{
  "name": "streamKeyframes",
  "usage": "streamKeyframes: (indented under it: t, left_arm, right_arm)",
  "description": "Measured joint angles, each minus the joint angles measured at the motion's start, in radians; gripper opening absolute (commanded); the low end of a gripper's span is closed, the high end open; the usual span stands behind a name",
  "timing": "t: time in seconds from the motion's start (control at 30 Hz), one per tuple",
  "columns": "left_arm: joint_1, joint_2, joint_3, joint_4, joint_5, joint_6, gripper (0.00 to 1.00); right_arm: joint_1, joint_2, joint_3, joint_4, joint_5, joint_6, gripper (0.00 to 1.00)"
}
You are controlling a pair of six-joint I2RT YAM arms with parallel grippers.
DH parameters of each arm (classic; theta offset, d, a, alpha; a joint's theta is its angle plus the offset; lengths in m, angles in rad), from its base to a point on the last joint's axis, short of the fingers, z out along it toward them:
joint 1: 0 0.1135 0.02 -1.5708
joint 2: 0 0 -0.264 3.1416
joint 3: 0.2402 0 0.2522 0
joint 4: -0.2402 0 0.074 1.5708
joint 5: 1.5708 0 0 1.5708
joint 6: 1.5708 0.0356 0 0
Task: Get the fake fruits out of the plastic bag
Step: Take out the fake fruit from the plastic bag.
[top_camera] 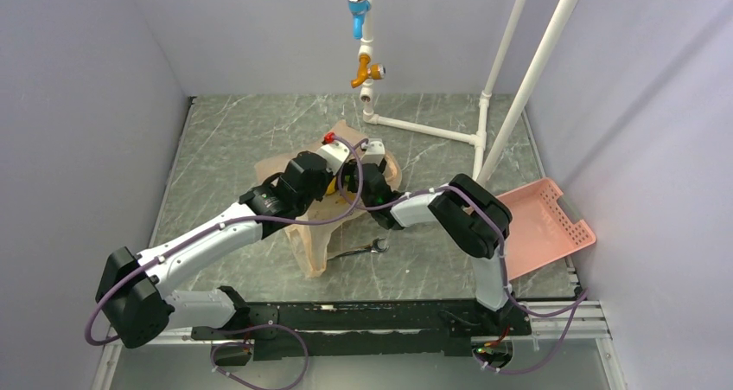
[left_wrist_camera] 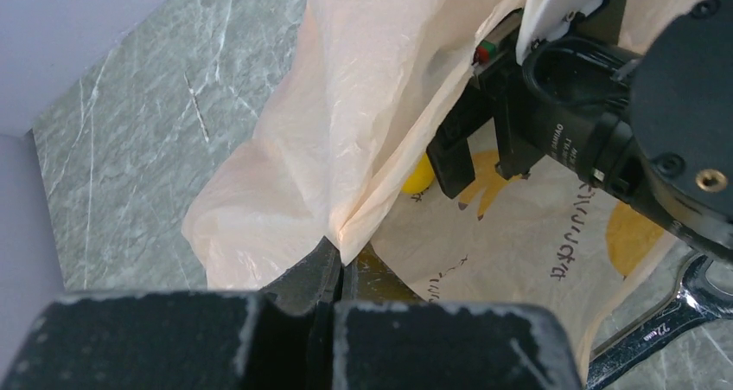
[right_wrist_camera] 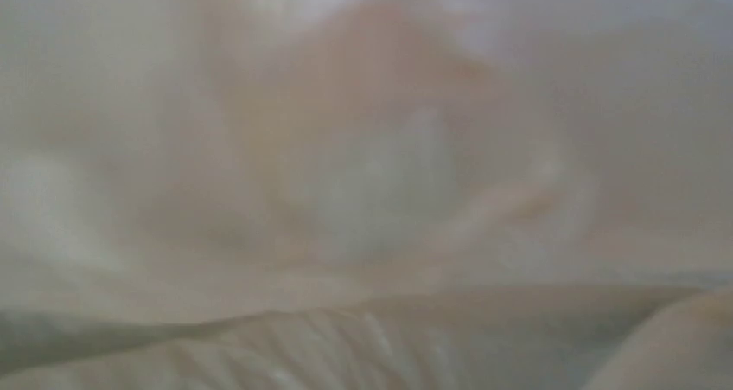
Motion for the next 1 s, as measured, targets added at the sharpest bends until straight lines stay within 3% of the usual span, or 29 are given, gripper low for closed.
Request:
streamKeyframes:
  t: [0.7, 0.8, 1.0]
  left_arm:
    - [0.002, 0.061, 0.015, 0.011, 0.012, -0.008, 0.00]
    - [0.002, 0.063, 0.017, 0.010, 0.012, -0.008, 0.00]
    - [0.002, 0.068, 0.028, 0.002, 0.011, -0.007, 0.00]
  right_arm:
    - [-0.079, 0.156, 0.208, -0.165, -0.068, 0.200, 0.79]
    - [-0.083, 0.156, 0.208, -0.166, -0.071, 0.191, 0.73]
    - [-0.096, 0.134, 0.130, -0.066, -0.142, 0.107, 0.43]
